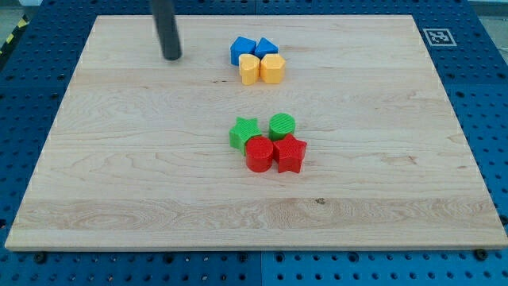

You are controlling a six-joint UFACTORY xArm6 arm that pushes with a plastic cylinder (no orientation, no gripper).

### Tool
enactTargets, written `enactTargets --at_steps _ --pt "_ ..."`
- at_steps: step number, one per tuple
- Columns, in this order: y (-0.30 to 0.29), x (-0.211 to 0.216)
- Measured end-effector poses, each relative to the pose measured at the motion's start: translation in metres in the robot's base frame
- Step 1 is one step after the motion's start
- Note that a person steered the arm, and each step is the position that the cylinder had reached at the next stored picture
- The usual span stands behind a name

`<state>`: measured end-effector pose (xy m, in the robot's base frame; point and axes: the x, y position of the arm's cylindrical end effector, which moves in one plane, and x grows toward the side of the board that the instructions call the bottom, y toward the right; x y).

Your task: Point at the green star

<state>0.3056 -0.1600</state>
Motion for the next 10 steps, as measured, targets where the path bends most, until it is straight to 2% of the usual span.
enactTargets --at_steps 1,2,4,6,9,10 --pt "-0.009 0.003" --pt "-0.009 0.031" --pt "-0.009 0.059" --pt "0.023 0.101" --pt "0.030 0.111" --pt "0.030 0.132"
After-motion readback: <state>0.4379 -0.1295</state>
